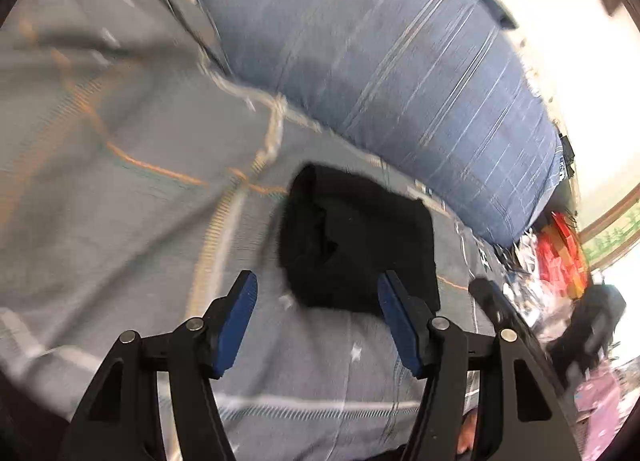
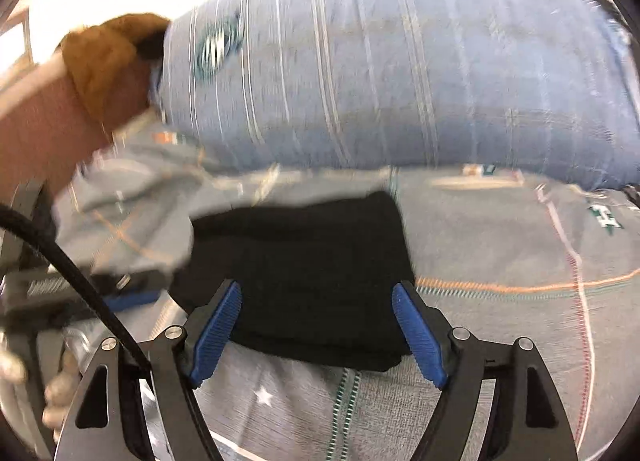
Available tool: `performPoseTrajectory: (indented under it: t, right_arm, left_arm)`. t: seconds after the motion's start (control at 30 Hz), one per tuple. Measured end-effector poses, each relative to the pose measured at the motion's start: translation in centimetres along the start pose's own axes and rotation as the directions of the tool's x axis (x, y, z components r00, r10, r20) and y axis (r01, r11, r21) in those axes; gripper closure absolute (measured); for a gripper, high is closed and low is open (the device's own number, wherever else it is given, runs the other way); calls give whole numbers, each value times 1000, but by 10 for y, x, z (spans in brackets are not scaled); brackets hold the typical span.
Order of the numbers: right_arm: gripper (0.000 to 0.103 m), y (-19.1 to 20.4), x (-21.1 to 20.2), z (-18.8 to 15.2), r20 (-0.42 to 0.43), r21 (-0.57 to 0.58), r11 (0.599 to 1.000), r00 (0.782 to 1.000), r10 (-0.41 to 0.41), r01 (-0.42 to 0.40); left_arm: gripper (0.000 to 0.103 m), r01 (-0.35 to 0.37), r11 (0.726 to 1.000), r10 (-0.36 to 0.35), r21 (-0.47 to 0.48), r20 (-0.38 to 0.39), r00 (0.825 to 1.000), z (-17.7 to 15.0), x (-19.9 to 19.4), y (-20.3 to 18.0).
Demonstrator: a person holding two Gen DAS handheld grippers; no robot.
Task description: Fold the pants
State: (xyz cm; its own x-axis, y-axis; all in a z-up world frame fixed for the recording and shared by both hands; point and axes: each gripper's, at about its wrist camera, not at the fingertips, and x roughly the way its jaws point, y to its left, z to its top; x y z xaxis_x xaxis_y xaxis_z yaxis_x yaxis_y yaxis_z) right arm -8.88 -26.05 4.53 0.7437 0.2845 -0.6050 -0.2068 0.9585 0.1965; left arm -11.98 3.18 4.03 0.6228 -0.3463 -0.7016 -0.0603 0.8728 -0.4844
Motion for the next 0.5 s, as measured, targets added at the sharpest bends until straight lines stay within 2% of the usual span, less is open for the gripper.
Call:
performPoseTrajectory:
  t: [0.07,0.1,0.17,0.23,0.3,0.4,0.5]
  right_arm:
    - [14,11,-7,1,30,11,999,999,-39,39]
    - [14,22,-4,2,22,8,998,997,-70,70]
    - [14,45,5,9,-16,-10,998,998,-57,57]
    - [14,67,13,16,-19,-39,998,999,-42,41]
    - [14,84,16,20,-17,-56,998,999,-44,43]
    - [14,102,24,22,-56,-53,998,998,-18,15]
    - [14,111,36,20,-89,-90,995,994,-56,48]
  left_arm:
    - [38,-72,996,67,55,74,995,-3,-34,-5]
    - [37,-129,987,116,91,140,983,-5,-56,-8]
    - [33,-197,973,168,119,218,961,-3,-77,-9]
    - [33,-233,962,188,142,275,943,0,-92,-7]
    - [32,-267,948,208,171,300,931,2,-96,-8]
    - [22,-299,933,223,200,331,917,0,-100,-5]
    - [21,-285,937,211,203,321,923,-1,-95,-1]
